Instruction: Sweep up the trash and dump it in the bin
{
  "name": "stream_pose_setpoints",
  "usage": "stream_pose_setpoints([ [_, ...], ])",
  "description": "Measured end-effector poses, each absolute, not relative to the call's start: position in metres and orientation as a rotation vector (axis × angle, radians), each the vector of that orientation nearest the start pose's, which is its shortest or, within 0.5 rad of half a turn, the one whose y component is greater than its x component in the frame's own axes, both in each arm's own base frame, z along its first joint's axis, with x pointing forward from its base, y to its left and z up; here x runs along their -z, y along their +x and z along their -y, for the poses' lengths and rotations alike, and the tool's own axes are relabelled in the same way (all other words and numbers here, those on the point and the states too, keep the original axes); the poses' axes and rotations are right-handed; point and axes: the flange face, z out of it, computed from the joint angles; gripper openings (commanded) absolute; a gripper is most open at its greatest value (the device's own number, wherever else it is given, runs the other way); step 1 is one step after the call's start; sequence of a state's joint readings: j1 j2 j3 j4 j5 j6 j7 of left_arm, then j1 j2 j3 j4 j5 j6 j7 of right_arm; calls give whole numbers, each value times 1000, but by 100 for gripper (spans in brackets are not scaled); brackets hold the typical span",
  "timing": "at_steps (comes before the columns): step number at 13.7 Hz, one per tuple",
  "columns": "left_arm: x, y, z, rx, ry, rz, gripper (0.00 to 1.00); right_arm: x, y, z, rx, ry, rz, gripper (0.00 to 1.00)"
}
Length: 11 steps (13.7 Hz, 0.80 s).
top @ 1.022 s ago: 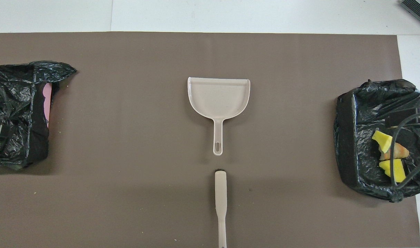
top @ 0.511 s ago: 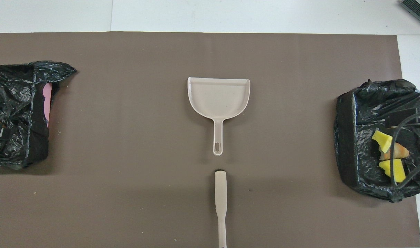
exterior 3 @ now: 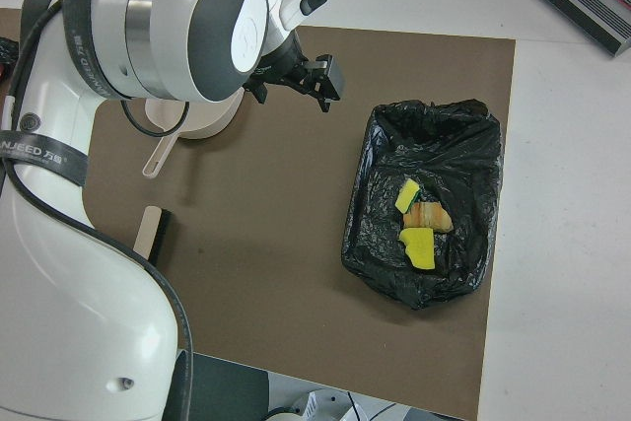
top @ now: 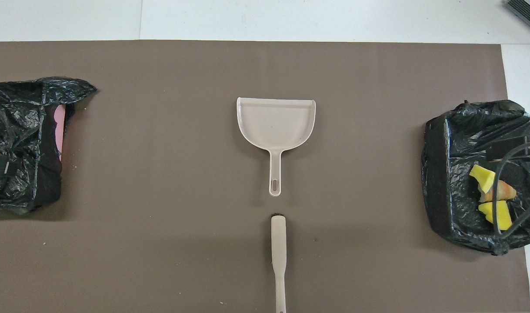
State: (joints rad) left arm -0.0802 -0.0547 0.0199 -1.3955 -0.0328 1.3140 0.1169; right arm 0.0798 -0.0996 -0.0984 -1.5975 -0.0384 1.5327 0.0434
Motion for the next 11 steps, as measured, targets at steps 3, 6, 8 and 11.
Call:
stream_pose_setpoints([
  [3, -712, 504, 34, -43, -3161, -292, 100, -662, 519, 17, 55, -3168, -101, 100],
  [6, -711, 503, 35, -60, -3161, -294, 100, -662, 519, 17, 55, -3168, -101, 100],
  [8, -710, 503, 35, -63, -3161, -296, 100, -662, 519, 17, 55, -3168, -101, 100],
  [11, -710, 502, 37, -65, -3160, -301, 100, -662, 519, 17, 55, -3168, -101, 100],
])
